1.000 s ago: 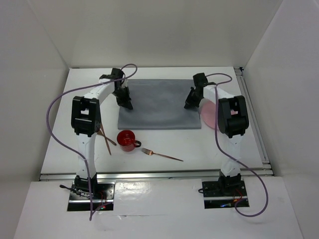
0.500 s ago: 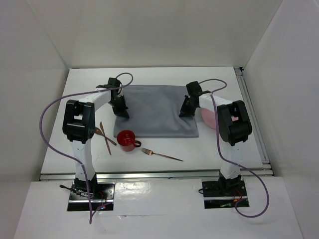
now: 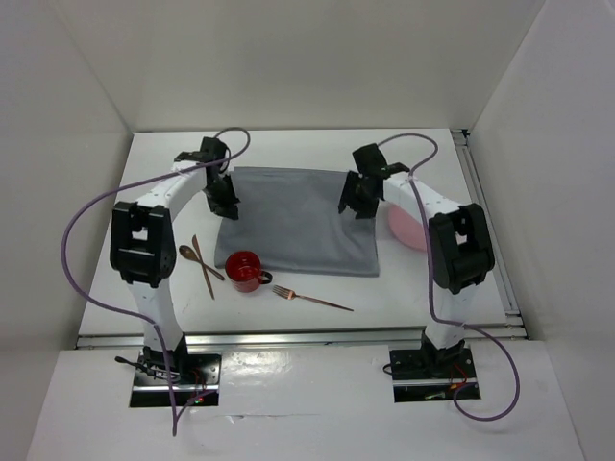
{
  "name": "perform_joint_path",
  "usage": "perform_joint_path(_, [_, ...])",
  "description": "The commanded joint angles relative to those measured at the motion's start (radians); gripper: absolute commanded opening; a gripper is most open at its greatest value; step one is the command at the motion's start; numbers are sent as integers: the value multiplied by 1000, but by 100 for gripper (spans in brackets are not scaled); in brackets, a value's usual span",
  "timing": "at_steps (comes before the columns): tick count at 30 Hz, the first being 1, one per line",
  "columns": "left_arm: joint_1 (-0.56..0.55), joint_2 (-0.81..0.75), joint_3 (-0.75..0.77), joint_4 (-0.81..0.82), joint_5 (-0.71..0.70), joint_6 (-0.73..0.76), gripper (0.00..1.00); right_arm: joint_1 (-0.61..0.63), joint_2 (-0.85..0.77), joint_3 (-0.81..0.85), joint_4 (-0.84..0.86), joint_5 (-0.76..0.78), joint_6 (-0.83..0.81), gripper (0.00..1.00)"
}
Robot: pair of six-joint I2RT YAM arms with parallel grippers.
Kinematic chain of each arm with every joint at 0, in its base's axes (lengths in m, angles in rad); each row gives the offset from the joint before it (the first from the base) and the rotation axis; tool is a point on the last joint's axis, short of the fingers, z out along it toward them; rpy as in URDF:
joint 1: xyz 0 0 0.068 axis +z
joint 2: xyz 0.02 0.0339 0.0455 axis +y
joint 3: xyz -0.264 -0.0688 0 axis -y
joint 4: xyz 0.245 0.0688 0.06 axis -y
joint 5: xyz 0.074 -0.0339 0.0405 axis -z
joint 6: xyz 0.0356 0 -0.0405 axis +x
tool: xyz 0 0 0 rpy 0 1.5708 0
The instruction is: Set the dinner table for one person
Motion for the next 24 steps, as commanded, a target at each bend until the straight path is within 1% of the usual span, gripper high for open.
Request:
perform_joint_path(1, [-2,-161,101,-71,-31,21,23,50,-102,167,-19,-33,-106,63])
perform_joint_path(2, [-2,-180,101,-80,-54,21,26,69,-102,189,-42,-52,-131,64])
perform_joint_path(3, [-2,-218,116,-92,-63,31,26,116,-92,231,-52,-93,-184,66])
perform_joint_path(5, [-2,-252,117,-104,-87,31,26,173,-55,278,-91,-103,-244,69])
perform_joint_path(6, [9,-276,103,-104,-88,31,26,237,-44,295,-92,-116,-263,76])
perform_joint_path(7, [19,-287,63,-104,-88,31,26,271,-35,322,-102,-92,-275,78])
perform_joint_path(9, [62,-296,2,-72,-49,22,26,329,-10,332,-102,-92,-318,82])
perform_joint_path(10, [87,-296,-55,-45,-39,21,28,374,13,362,-102,-92,-318,82])
perform_joint_path(12, [96,-266,-104,-16,-22,11,31,414,42,388,-102,-83,-332,82])
perform_joint_path(14, [119,-241,-165,42,-22,-3,31,469,76,436,-102,-72,-342,82])
perform_joint_path(15, [119,-218,-179,61,6,-3,31,484,109,451,-111,-72,-342,82])
perform_joint_path(18, [144,-171,-206,110,30,-24,27,533,161,479,-111,-72,-342,82])
perform_joint_path(22, [144,-139,-225,124,52,-34,23,564,211,479,-102,-72,-342,78])
perform_joint_path(23, [144,-138,-225,136,52,-34,23,575,221,488,-102,-72,-342,75])
perform_joint_path(24, [144,-138,-247,136,52,-34,22,584,222,488,-102,-72,-342,75])
